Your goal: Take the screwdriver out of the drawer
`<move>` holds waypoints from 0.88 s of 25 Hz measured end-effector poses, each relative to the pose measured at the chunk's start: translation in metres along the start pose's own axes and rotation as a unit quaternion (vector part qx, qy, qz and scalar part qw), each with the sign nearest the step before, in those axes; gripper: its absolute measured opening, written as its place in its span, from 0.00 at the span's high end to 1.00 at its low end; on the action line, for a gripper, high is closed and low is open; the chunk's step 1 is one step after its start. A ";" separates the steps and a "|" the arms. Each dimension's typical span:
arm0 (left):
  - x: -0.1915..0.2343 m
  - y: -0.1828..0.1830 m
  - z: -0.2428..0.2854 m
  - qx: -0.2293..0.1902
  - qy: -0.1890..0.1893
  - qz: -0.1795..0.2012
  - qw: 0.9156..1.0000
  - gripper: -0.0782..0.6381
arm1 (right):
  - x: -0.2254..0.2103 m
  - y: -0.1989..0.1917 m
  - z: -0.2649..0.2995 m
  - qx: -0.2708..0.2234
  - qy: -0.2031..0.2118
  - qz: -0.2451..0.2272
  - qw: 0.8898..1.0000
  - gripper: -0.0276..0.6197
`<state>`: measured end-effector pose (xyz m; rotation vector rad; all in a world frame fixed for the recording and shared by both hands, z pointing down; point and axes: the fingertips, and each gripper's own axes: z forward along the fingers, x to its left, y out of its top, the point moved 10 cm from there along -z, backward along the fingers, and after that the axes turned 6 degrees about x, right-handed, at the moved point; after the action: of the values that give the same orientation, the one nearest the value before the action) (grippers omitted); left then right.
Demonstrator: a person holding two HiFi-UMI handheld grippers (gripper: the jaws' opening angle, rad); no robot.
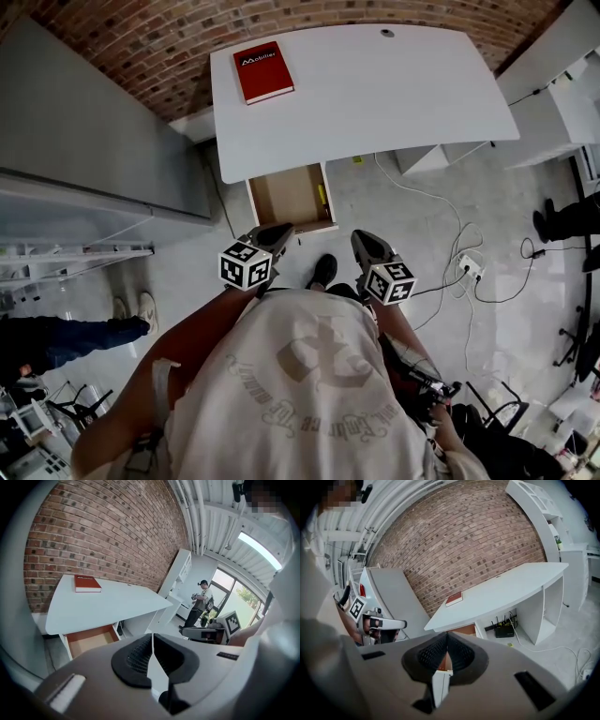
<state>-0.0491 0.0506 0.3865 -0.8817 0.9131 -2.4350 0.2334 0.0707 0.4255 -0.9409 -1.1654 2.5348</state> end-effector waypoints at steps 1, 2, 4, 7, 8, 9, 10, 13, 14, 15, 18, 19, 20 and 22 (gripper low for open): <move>-0.001 0.004 0.005 0.000 0.001 0.000 1.000 0.87 | -0.005 0.002 0.001 0.002 0.003 -0.001 1.000 0.95; -0.002 0.008 0.010 -0.001 0.003 0.001 1.000 0.87 | -0.011 0.005 0.003 0.003 0.005 -0.001 1.000 0.95; -0.003 0.014 0.019 -0.002 0.007 -0.001 1.000 0.87 | -0.020 0.009 0.006 0.008 0.011 -0.002 1.000 0.95; -0.007 0.018 0.030 -0.001 0.016 -0.007 1.000 0.87 | -0.034 0.016 0.009 0.016 0.023 -0.006 1.000 0.95; -0.009 0.019 0.033 0.000 0.019 -0.008 1.000 0.87 | -0.038 0.018 0.009 0.018 0.026 -0.008 0.999 0.95; -0.011 0.019 0.036 0.000 0.020 -0.008 1.000 0.87 | -0.042 0.020 0.010 0.019 0.028 -0.010 0.999 0.95; -0.013 0.019 0.038 0.001 0.021 -0.008 1.000 0.87 | -0.046 0.021 0.010 0.019 0.030 -0.012 0.999 0.95; -0.017 0.019 0.041 0.006 0.027 -0.006 1.000 0.87 | -0.053 0.025 0.013 0.020 0.036 -0.013 0.999 0.95; -0.018 0.018 0.042 0.008 0.029 -0.006 1.000 0.87 | -0.055 0.025 0.014 0.021 0.037 -0.011 0.999 0.95; -0.018 0.018 0.042 0.010 0.031 -0.007 0.999 0.87 | -0.057 0.025 0.014 0.021 0.039 -0.008 0.999 0.95; -0.019 0.019 0.046 0.011 0.032 -0.010 0.999 0.87 | -0.062 0.029 0.018 0.024 0.040 0.000 0.999 0.95; -0.019 0.020 0.047 0.011 0.031 -0.012 0.999 0.87 | -0.064 0.030 0.019 0.026 0.040 0.003 0.999 0.95; -0.019 0.020 0.048 0.010 0.031 -0.013 0.999 0.87 | -0.065 0.031 0.020 0.027 0.040 0.004 0.999 0.95; -0.018 0.019 0.050 0.012 0.030 -0.013 0.999 0.87 | -0.065 0.032 0.022 0.030 0.041 0.004 0.999 0.95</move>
<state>0.0002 0.0246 0.3960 -0.8221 0.8967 -2.5022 0.2730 0.0086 0.4432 -1.0265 -1.0575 2.4982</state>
